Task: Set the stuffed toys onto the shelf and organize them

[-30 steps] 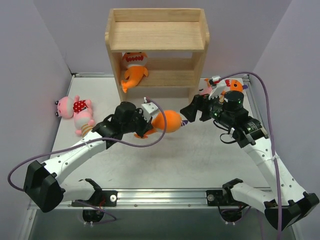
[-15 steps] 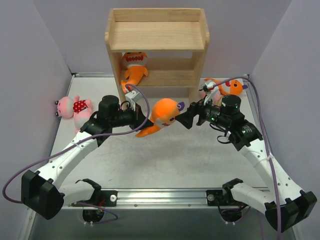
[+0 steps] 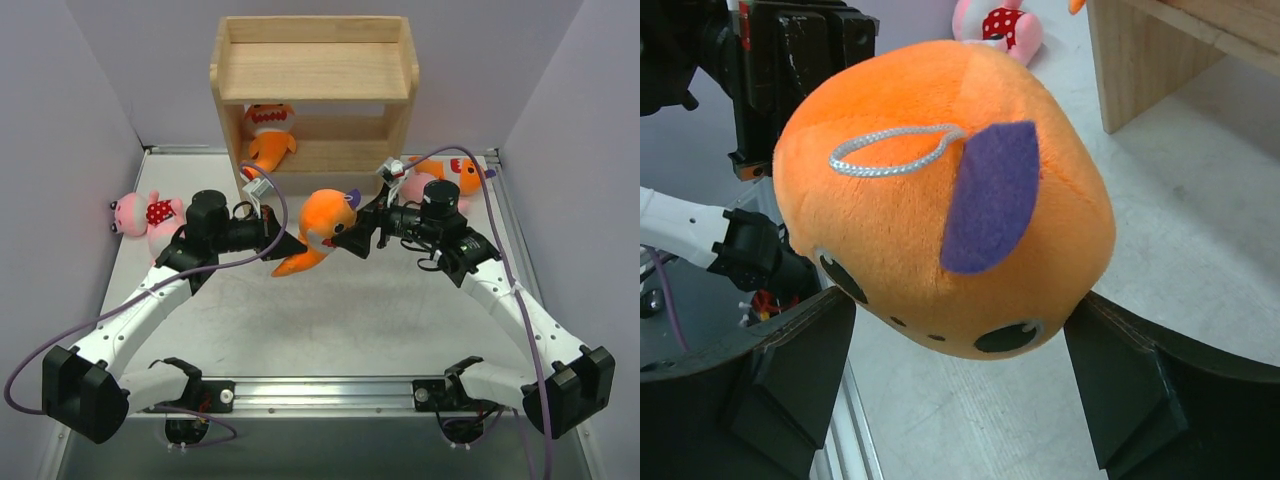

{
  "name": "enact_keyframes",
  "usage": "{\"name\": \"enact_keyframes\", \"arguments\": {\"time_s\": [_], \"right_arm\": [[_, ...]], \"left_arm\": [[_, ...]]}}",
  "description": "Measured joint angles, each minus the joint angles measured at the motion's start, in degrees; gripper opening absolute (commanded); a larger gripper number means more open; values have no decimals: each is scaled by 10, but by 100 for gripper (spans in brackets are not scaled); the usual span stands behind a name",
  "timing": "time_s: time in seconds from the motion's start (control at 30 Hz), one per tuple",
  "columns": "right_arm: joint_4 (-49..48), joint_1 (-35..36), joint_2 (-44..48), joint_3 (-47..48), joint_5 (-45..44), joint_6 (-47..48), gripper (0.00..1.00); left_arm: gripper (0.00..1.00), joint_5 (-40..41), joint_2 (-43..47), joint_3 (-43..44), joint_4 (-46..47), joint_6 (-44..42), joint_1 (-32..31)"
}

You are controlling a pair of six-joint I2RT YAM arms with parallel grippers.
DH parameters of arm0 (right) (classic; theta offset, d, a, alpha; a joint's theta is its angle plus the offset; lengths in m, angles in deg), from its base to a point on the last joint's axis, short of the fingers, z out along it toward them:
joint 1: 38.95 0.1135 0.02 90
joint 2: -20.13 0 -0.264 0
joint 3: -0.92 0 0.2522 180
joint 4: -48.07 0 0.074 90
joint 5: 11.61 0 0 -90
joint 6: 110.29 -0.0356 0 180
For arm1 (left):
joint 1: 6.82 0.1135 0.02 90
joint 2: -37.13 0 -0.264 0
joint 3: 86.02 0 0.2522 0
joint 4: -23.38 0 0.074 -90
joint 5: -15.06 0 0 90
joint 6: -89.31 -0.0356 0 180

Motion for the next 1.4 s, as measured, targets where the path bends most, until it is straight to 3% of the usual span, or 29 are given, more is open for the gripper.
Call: {"name": "enact_keyframes", "arguments": {"time_s": [0.1, 0.2, 0.23, 0.3, 0.33, 0.4, 0.47, 0.5, 0.7, 0.87, 1.03, 1.4], "right_arm": [[-17, 2, -10, 3, 12, -3, 74], [-26, 2, -17, 7, 18, -4, 51], [-27, 2, -17, 7, 20, -5, 35], [-26, 3, -17, 8, 23, -7, 20], [-25, 5, -17, 10, 24, -8, 7], [-19, 8, -17, 14, 26, -8, 0], [-10, 10, -17, 19, 23, -8, 0], [-5, 11, -17, 20, 19, -8, 0], [41, 12, -19, 51, -12, -14, 0], [88, 12, -32, 105, -52, -28, 0], [154, 12, -69, 172, -103, -55, 0], [261, 12, -112, 211, -172, -132, 0]], "left_arm": [[3, -13, -2, 0, 2, 5, 2], [2, -20, -4, 0, 2, 6, 2], [2, -20, -4, 0, 1, 5, 2], [3, -19, -4, 0, -1, 2, 2], [5, -16, -4, 0, -2, -1, 2], [17, -5, -4, 1, -7, -9, 2], [24, 10, -4, 3, -18, -19, 1], [37, 19, -4, 5, -24, -26, 1], [69, 109, 22, 14, -77, -73, 0], [75, 204, 73, 15, -97, -107, -10], [79, 294, 125, 15, -96, -149, -68], [83, 562, 134, -21, -52, -345, -333]]}}
